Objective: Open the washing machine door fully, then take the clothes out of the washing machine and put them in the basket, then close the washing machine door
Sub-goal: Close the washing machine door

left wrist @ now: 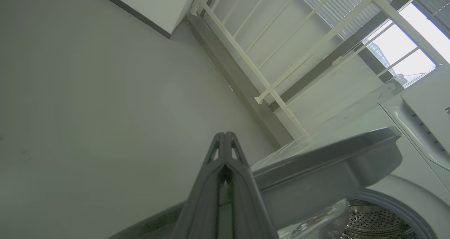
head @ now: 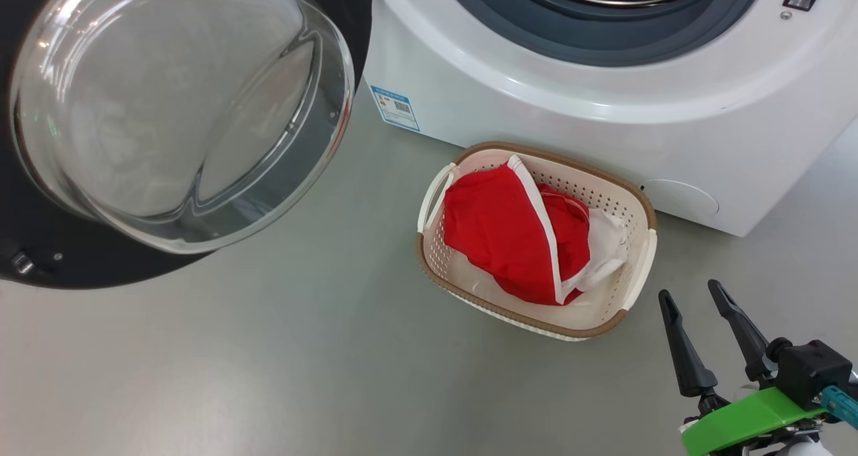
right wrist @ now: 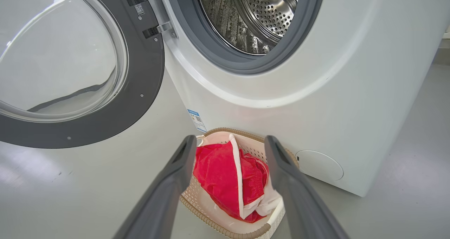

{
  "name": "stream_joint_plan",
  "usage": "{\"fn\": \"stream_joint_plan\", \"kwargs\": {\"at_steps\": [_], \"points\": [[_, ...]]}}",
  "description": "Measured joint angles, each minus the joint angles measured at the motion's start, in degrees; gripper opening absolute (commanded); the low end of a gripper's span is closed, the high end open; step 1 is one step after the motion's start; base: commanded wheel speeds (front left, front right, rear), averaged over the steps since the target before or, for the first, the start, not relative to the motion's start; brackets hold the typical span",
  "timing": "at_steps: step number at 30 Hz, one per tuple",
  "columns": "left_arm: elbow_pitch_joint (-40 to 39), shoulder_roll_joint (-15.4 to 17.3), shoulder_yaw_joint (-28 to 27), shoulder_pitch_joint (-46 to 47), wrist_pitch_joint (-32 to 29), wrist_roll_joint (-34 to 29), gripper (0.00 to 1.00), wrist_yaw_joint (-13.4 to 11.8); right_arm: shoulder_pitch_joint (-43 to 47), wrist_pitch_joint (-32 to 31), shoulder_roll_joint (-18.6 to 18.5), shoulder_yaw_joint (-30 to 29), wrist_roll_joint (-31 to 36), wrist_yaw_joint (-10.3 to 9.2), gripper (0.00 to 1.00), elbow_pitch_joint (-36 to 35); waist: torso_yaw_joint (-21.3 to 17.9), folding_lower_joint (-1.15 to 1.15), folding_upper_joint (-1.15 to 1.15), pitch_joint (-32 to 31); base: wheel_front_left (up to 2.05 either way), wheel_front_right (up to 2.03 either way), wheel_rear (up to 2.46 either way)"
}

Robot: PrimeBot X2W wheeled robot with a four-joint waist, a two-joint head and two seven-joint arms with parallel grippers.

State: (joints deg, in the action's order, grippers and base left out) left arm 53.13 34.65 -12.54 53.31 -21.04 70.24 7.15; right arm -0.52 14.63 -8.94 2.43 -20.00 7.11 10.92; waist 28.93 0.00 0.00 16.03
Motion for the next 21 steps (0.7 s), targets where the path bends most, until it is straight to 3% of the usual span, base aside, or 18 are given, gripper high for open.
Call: {"fn": "stream_joint_plan", "kwargs": {"at_steps": [4, 11, 21], "points": [[1.4, 0.6, 1.4, 0.6, -5.4, 1.8, 0.0, 0.0, 0.0, 0.0, -0.1, 0.0, 0.0, 0.0, 1.0, -0.1, -0.4, 0.0, 0.0, 0.6, 0.0, 0.0, 0.0], [1.3, 0.8, 2.9, 0.7, -9.3, 3.1, 0.0, 0.0, 0.0, 0.0, -0.1, 0.0, 0.0, 0.0, 1.0, -0.1, -0.8, 0.0, 0.0, 0.7, 0.0, 0.0, 0.0], [-5.2, 2.3, 5.4, -2.2, -15.9, 6.1, 0.0, -0.1, 0.0, 0.0, 0.4, -0.1, 0.0, 0.0, 1.0, 0.1, -1.0, 0.0, 0.0, -1.1, 0.0, 0.0, 0.0]]}}
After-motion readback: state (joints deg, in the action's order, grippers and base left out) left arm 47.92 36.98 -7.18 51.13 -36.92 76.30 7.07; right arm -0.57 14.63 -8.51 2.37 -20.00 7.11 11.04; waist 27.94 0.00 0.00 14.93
